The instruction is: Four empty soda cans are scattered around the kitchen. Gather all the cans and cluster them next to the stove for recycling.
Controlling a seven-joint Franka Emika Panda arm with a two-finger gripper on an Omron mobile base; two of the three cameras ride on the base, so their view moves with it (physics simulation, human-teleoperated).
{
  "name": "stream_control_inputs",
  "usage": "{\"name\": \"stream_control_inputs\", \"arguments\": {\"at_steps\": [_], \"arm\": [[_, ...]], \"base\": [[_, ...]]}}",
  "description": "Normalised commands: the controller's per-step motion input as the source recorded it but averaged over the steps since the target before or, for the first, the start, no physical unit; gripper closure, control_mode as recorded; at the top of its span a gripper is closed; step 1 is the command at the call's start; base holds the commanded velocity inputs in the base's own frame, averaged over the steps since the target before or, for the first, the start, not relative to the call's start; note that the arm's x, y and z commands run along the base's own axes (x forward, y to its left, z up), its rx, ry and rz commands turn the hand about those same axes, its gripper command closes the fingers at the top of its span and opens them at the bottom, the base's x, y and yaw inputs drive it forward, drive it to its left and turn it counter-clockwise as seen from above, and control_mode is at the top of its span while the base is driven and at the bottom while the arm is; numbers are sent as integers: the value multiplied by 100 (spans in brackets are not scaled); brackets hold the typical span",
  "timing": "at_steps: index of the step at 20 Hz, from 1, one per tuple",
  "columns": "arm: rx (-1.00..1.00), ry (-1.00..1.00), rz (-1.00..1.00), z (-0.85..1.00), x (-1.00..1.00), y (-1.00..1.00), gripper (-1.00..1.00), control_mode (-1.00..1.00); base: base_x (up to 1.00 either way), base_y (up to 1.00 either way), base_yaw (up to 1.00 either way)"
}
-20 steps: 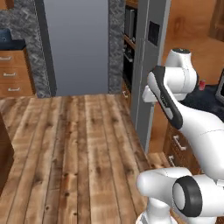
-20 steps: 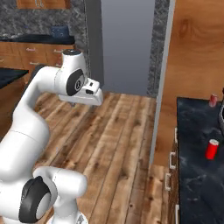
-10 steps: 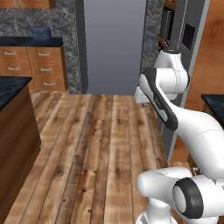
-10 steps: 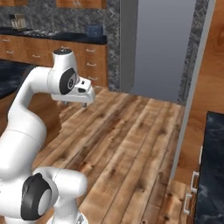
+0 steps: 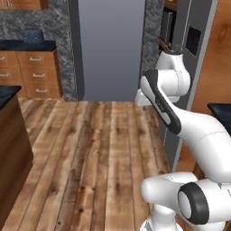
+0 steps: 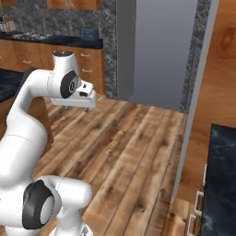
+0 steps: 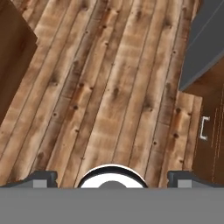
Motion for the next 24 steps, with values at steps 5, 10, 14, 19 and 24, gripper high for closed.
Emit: {"name": "stream_control_inputs", "arguments": {"at_steps": [5, 10, 14, 19, 24], "arm": [[0, 0, 0, 0, 0, 0, -100, 100], [0, 0, 0, 0, 0, 0, -100, 100], [0, 0, 0, 0, 0, 0, -100, 100], [0, 0, 0, 0, 0, 0, -100, 100], [0, 0, 0, 0, 0, 0, -100, 100]], "base": [[22, -14, -56], [12, -1, -75], [23, 0, -63], [30, 0, -55], [50, 0, -32]]}}
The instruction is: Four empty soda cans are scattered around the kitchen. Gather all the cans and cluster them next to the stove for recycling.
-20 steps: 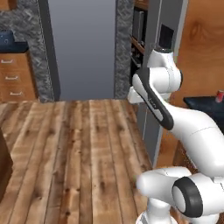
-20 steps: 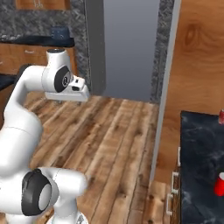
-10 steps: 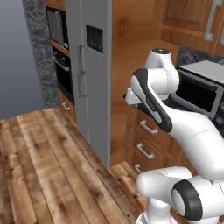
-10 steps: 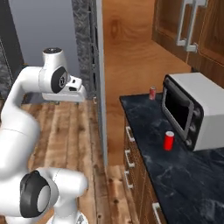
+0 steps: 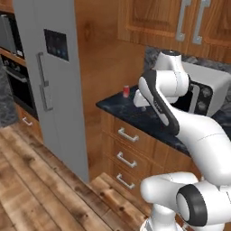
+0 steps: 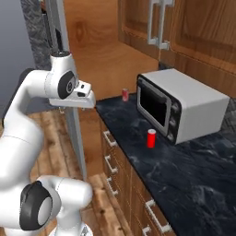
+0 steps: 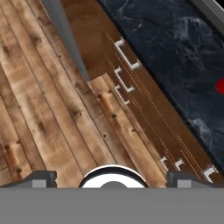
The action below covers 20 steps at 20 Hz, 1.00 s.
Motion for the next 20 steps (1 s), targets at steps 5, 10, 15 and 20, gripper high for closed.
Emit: {"name": "stream_control_inputs", "arguments": {"at_steps": [5, 10, 15, 20], "arm": [[0, 0, 0, 0, 0, 0, -100, 100], [0, 0, 0, 0, 0, 0, -100, 100], [0, 0, 0, 0, 0, 0, -100, 100], [0, 0, 0, 0, 0, 0, -100, 100]], "base": [[63, -2, -13], [52, -6, -22], [25, -7, -54], [10, 0, -78]]}}
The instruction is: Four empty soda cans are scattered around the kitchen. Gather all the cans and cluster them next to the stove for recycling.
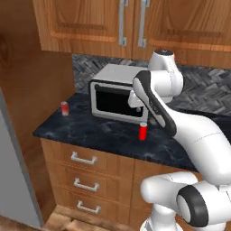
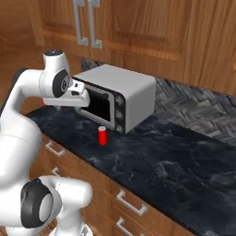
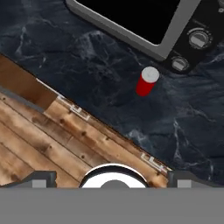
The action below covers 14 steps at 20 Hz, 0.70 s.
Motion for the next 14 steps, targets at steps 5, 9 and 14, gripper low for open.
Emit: {"name": "stream_control_inputs", "arguments": {"at_steps": [5, 9, 14], "arm": [[0, 0, 0, 0, 0, 0, -100, 100], [0, 0, 0, 0, 0, 0, -100, 100], [0, 0, 0, 0, 0, 0, -100, 100]], "base": [[21, 5, -65], [33, 43, -28], [12, 59, -17]]}}
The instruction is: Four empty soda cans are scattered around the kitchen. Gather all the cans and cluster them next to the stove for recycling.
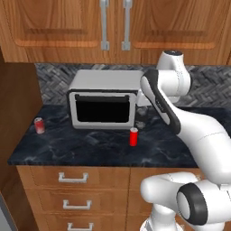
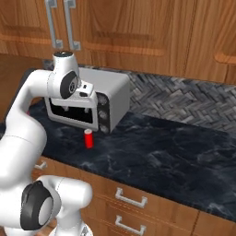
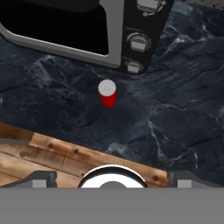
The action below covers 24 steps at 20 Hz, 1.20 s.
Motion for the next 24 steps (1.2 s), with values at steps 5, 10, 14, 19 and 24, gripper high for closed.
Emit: {"name": "stream_control_inputs", "arguments": {"at_steps": [5, 10, 14, 19, 24], "arm": [[0, 0, 0, 0, 0, 0, -100, 100], [0, 0, 0, 0, 0, 0, -100, 100], [0, 0, 0, 0, 0, 0, -100, 100], [0, 8, -2, -7, 3, -3, -100, -100], [-1, 2, 0, -21, 8, 2, -100, -100]], "base": [[14, 26, -14], [0, 1, 0], [0, 0, 0], [0, 0, 0], [0, 0, 0]]}}
